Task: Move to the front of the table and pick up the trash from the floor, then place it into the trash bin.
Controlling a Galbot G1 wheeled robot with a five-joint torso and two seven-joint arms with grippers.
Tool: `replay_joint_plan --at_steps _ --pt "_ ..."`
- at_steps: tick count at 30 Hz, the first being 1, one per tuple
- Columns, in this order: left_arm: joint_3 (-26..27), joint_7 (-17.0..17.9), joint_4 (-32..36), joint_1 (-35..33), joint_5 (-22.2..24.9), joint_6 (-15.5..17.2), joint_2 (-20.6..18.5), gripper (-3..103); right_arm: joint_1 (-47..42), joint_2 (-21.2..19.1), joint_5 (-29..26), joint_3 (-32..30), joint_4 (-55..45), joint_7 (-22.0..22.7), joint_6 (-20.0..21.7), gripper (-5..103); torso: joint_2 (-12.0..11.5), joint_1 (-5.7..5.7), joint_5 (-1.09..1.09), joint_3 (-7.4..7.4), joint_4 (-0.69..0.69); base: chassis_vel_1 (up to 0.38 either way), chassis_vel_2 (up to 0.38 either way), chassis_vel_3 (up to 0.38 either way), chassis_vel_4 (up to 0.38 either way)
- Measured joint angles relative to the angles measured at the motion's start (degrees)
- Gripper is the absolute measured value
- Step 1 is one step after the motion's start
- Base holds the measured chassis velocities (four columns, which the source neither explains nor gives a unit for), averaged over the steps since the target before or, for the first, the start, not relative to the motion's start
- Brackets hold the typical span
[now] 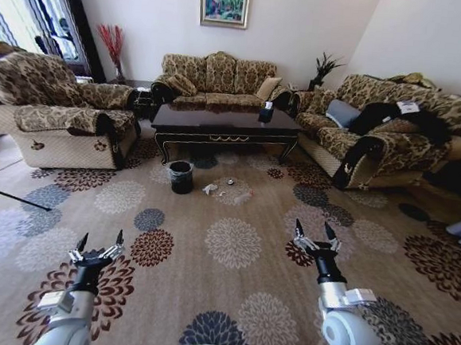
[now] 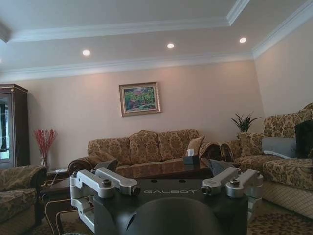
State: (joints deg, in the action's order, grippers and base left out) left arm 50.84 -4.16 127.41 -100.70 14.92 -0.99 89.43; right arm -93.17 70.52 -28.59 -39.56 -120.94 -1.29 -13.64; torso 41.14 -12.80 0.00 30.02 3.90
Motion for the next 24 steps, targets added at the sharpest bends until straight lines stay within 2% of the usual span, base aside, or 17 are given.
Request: replay_joint_plan --at_steps 24 --pt "-0.41 -0.22 -1.83 1.36 -0.10 0.01 -0.16 100 0.96 0.15 -0.02 0.32 1.33 0.00 0.06 100 -5.99 2.47 0.00 -3.54 0.00 0.000 0.000 0.000 0.000"
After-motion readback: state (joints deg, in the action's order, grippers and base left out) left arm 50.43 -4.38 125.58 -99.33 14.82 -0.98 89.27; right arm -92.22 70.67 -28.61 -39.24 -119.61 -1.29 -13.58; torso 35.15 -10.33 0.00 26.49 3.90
